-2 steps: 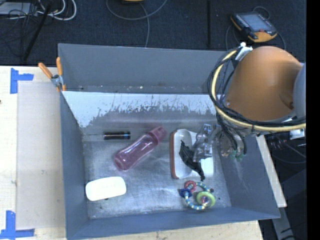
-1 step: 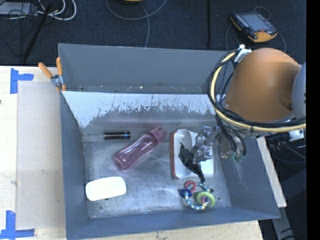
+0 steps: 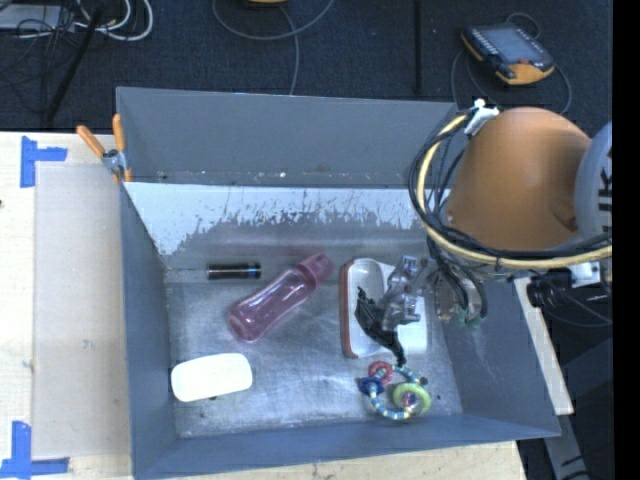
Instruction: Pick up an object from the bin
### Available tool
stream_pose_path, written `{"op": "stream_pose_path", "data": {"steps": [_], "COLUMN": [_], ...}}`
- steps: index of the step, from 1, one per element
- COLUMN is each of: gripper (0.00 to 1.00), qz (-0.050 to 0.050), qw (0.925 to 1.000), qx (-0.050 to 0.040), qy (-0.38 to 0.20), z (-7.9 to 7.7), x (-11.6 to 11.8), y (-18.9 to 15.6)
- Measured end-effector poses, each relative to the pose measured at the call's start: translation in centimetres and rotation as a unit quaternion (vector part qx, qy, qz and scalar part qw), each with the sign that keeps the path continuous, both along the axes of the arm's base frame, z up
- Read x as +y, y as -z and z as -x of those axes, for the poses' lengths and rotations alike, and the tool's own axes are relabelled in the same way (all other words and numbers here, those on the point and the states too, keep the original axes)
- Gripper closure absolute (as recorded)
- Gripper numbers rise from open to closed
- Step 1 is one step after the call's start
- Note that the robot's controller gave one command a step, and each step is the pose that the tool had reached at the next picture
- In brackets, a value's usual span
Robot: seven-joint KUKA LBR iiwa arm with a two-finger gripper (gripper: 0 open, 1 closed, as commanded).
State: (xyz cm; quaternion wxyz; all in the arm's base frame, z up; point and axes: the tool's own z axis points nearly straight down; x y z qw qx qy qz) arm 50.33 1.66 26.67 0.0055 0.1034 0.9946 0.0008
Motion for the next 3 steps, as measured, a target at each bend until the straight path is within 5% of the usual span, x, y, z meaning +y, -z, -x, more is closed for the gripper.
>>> {"op": "stream_pose_path", "data": {"steps": [1,2,3], "gripper": [1.0,1.0,1.0], "qz": [0.0,0.0,0.0], "qw": [1.0,0.9999,0.9999], "qx": [0.0042,0.0129,0.0085], "qy": [-0.006,-0.007,-0.009], "z": [1.6,1.3,2.1], "x": [2.2,1.4,0.9], "y": [7.2,6.8,-0.2]}}
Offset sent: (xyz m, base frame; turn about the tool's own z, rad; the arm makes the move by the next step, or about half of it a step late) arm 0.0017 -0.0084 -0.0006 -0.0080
